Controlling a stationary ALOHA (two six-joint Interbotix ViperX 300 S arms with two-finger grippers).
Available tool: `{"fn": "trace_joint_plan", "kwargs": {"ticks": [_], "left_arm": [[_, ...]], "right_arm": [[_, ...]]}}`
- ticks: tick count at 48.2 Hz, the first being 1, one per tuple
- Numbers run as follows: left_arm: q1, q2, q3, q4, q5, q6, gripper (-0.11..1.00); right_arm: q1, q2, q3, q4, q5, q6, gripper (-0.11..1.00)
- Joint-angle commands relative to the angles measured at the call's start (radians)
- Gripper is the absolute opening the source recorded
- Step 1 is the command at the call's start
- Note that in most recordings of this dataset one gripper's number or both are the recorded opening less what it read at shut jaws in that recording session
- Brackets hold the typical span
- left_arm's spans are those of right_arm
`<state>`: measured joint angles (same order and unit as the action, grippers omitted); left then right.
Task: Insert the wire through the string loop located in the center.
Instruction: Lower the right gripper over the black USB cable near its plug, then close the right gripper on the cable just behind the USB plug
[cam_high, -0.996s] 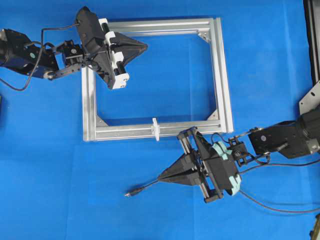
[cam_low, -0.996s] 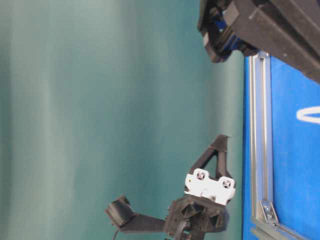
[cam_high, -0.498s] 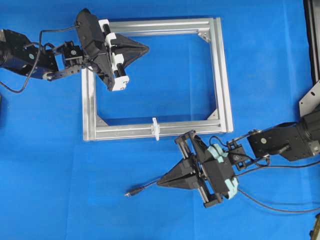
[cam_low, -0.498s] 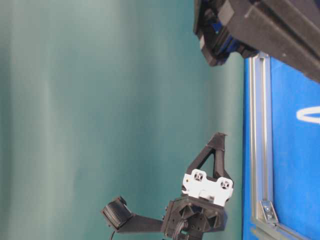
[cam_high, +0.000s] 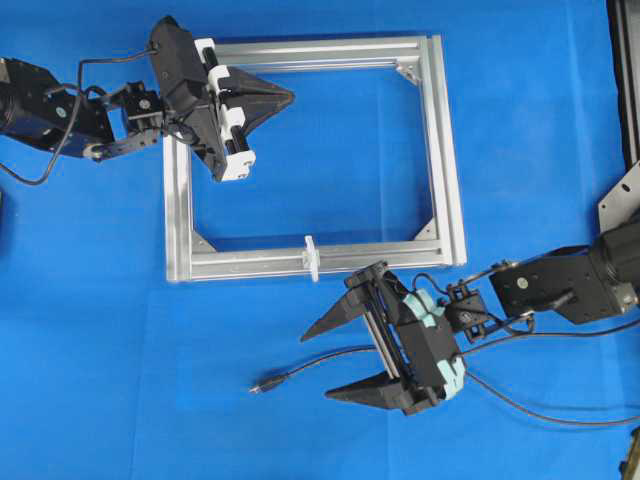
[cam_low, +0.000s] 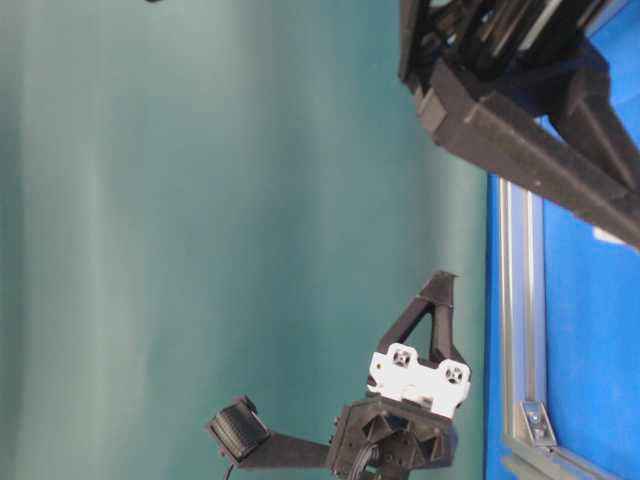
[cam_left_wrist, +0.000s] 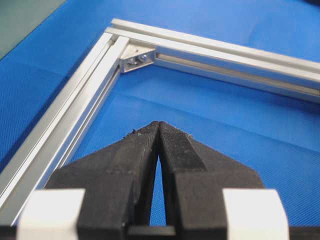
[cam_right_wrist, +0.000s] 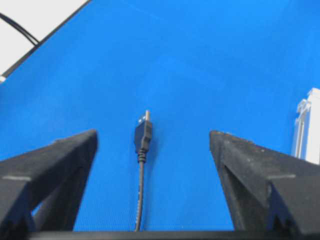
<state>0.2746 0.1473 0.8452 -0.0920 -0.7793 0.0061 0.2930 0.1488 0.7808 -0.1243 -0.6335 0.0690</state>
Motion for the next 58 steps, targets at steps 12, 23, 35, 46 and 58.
{"fn": "trace_joint_plan", "kwargs": {"ticks": [12,23,35,46,58], "left_arm": [[0.005,-0.034,-0.002,0.003,-0.005,0.0,0.0],[0.005,-0.034,0.003,0.003,-0.005,0.0,0.0],[0.005,-0.034,0.006,0.003,-0.005,-0.003,0.0],[0.006,-0.034,0.008,0.003,-0.003,-0.003,0.0],[0.006,-0.034,0.009,0.003,-0.003,-0.005,0.0]], "right_arm": [[-0.003,0.046,-0.049,0.012,-0.002,0.003,0.86],[-0.005,0.15,-0.097,0.034,0.0,0.015,0.86],[-0.012,0.23,-0.121,0.044,0.0,0.04,0.86],[-0.014,0.23,-0.121,0.046,-0.005,0.04,0.84],[-0.015,0.23,-0.12,0.043,-0.005,0.038,0.39]]}}
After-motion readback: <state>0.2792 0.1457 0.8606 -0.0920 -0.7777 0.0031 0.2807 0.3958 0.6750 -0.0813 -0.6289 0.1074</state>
